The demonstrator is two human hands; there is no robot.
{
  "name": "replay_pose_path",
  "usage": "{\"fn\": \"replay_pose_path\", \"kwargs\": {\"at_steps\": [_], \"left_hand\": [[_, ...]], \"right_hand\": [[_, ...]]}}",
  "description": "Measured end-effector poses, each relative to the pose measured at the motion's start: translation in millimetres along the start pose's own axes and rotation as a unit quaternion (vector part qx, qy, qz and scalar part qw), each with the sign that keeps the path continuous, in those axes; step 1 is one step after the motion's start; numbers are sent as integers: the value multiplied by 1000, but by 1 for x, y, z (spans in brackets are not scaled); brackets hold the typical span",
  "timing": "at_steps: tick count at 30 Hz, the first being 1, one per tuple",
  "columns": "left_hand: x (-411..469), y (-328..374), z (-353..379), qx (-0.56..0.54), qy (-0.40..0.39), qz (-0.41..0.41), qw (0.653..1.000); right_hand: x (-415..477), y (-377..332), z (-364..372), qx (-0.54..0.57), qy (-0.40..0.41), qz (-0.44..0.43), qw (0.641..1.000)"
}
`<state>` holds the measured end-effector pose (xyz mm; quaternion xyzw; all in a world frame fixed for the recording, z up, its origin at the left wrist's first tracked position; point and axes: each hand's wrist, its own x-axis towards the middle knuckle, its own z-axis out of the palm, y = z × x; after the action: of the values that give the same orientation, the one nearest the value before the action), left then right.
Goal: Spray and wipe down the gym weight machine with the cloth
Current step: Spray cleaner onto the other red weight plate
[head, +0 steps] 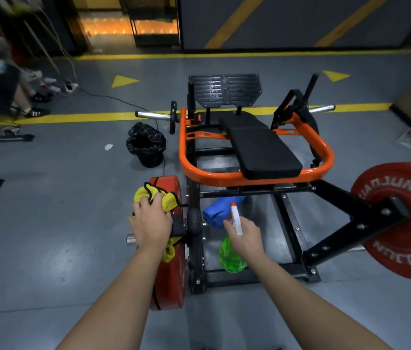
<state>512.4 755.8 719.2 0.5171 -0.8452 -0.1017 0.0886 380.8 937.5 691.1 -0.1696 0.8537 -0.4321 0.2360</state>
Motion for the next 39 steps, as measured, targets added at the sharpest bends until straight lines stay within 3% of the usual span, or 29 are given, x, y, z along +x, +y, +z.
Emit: {"fn": "replay_pose_path", "kwargs": {"at_steps": [5,12,19,27,34,39], "left_hand": [[8,0,2,6,9,-1,1000],[23,12,6,74,-6,-37,997],[56,32,7,140,-43,-112,983],[109,57,20,191,-92,-156,965],[139,68,29,259,-113,-112,953],[145,83,37,289,-122,-119,942]], "right_hand": [[15,-11,3,16,13,-20,1000],[58,-17,18,8,-64,-18,998],[129,-36,35,-73,-106,-60,990],[217,-38,-5,1,14,-43,999],[295,-42,-58,30,118,-80,989],[342,-27,-81,25,95,-41,994]]}}
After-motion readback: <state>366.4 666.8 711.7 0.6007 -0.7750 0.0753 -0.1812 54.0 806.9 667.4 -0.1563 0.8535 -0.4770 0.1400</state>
